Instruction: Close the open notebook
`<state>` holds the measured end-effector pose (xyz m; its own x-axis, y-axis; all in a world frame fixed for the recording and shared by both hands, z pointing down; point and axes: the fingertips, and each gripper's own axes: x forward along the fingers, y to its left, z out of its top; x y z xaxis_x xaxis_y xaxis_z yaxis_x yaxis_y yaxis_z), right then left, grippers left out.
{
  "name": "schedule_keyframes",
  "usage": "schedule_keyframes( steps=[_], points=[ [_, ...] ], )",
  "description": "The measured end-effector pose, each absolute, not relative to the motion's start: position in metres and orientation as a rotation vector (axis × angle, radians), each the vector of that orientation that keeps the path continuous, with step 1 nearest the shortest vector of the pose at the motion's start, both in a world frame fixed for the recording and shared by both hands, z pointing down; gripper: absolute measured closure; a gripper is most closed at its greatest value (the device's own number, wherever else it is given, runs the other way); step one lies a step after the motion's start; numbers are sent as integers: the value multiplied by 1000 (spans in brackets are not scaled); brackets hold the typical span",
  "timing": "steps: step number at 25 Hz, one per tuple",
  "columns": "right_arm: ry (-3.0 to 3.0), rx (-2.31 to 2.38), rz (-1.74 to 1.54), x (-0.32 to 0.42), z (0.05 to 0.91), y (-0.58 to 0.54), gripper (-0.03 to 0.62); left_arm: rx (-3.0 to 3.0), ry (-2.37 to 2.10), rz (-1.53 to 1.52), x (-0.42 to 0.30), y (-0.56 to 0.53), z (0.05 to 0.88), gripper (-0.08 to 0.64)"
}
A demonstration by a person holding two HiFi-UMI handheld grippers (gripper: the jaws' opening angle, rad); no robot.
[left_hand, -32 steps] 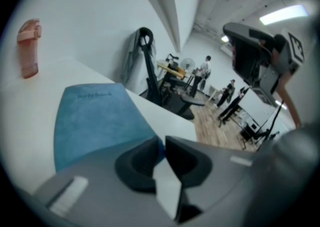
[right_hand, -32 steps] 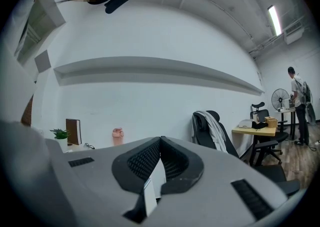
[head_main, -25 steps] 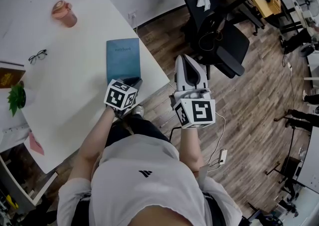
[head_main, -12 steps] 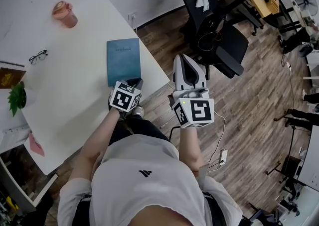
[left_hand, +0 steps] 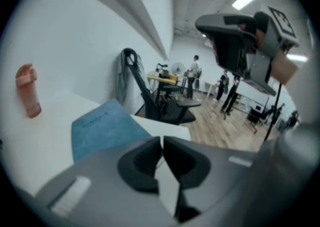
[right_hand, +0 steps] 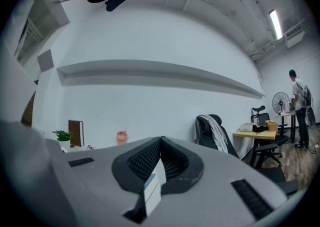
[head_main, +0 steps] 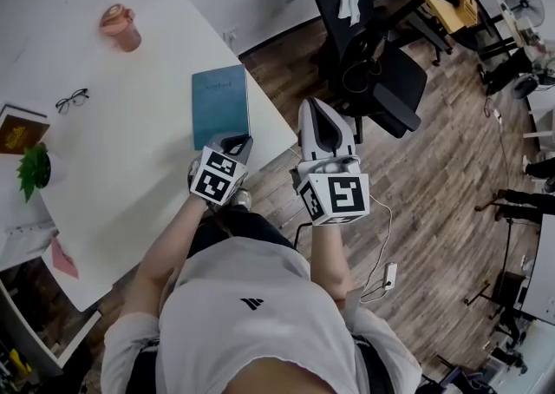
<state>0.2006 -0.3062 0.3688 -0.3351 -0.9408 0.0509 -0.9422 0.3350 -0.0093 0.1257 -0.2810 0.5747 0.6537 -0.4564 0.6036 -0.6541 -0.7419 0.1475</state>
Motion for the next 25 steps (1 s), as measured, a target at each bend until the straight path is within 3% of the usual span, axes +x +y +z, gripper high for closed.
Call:
schedule_keyframes(
  steps=[8,25],
  points=[
    [-2503,1814,35,192,362,-285,598,2514,-762,744,133,-262,588,445],
    [-2370,1915,-13,204,351,-232,598,2413,-729,811,123,-257,611,423]
  ],
)
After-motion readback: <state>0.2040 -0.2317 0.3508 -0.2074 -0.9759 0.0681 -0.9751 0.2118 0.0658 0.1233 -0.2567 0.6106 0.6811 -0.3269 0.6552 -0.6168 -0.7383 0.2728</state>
